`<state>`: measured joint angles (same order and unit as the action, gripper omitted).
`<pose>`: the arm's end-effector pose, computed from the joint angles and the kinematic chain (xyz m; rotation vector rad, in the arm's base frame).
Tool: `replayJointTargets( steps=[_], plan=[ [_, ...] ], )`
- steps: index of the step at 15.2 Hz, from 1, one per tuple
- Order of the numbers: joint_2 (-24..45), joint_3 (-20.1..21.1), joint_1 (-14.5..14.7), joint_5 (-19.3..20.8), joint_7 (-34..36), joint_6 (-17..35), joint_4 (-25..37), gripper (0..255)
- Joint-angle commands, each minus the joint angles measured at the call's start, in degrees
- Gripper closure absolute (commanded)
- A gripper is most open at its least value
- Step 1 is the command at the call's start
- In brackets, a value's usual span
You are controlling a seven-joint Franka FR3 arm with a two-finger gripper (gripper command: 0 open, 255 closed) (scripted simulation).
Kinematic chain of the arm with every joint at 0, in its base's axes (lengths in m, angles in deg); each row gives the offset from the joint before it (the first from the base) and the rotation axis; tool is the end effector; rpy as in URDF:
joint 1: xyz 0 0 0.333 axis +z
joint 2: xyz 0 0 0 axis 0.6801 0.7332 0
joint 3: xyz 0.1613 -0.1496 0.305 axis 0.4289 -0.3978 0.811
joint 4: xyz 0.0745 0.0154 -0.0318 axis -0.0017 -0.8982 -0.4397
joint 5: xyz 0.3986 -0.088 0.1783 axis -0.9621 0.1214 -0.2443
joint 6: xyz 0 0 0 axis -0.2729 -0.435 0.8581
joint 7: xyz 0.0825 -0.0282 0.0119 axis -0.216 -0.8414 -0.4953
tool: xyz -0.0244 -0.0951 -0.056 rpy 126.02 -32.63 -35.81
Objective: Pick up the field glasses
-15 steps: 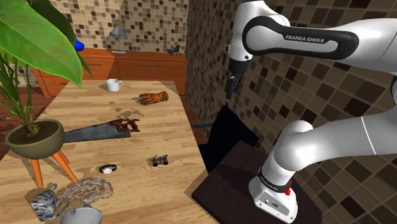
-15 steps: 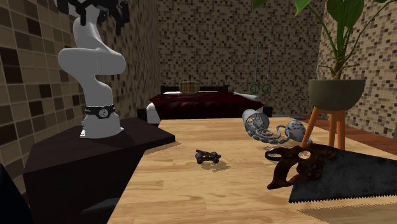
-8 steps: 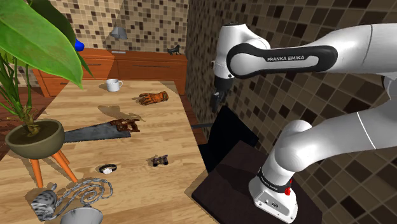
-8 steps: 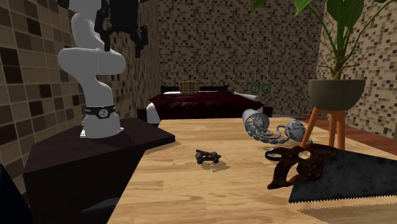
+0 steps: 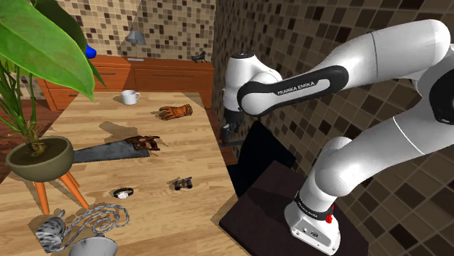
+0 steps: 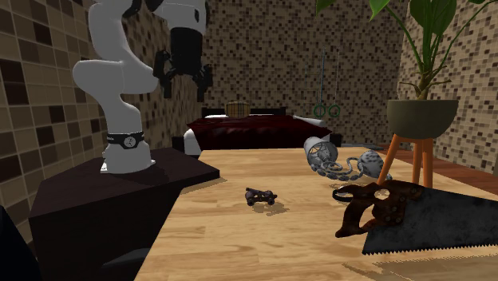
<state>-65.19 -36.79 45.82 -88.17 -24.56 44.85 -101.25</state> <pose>0.3841 0.1013 0.4337 3.0175 0.2415 0.0426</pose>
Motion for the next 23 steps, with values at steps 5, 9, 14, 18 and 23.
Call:
replayJointTargets(
  steps=[5,9,14,18,23],
  plan=[
    [12.66,5.23,-0.21,2.3,7.38,12.5,1.15,0],
    [22.14,8.36,-1.14,7.34,14.09,19.26,3.93,0],
    [34.77,9.88,-0.94,18.21,25.16,25.06,9.66,0],
    [44.66,7.93,2.14,27.25,33.79,27.49,15.91,0],
    [55.17,4.26,7.33,34.27,40.78,28.95,24.34,0]
  ],
)
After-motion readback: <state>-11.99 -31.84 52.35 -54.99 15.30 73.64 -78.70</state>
